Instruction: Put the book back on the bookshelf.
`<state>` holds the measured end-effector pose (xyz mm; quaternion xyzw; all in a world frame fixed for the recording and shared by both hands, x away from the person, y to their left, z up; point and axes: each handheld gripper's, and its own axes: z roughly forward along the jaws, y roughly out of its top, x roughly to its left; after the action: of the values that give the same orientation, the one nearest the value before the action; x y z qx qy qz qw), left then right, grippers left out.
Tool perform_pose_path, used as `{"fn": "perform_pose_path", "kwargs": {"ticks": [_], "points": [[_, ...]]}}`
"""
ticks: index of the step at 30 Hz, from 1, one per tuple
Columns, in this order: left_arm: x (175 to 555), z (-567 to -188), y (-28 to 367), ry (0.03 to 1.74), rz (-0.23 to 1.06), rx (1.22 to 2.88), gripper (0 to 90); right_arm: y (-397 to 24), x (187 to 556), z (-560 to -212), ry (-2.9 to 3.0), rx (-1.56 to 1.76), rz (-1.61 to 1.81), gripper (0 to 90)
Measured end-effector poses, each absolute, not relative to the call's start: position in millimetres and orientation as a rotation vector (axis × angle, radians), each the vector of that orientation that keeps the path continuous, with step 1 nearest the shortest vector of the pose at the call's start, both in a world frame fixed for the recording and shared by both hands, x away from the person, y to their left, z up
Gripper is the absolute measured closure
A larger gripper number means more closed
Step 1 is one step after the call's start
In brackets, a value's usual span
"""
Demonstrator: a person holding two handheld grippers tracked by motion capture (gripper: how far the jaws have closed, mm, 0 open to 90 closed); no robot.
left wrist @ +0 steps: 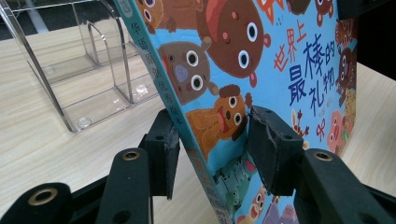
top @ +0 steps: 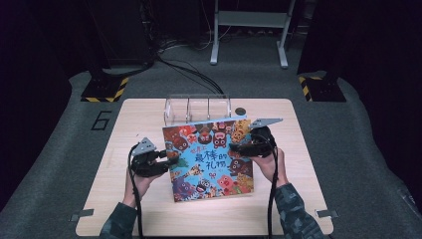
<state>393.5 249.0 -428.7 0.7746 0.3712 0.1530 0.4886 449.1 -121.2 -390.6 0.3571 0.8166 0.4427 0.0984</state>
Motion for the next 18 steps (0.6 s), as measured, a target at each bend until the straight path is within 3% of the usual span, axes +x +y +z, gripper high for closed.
{"fn": "perform_pose_path", "kwargs": {"ticks": [18], "points": [[390.2,-425.1,254.8,0.857,0.416,1.853,57.8,-115.2,447.2,-385.4,2.359,1.008,1.288,40.1]]}}
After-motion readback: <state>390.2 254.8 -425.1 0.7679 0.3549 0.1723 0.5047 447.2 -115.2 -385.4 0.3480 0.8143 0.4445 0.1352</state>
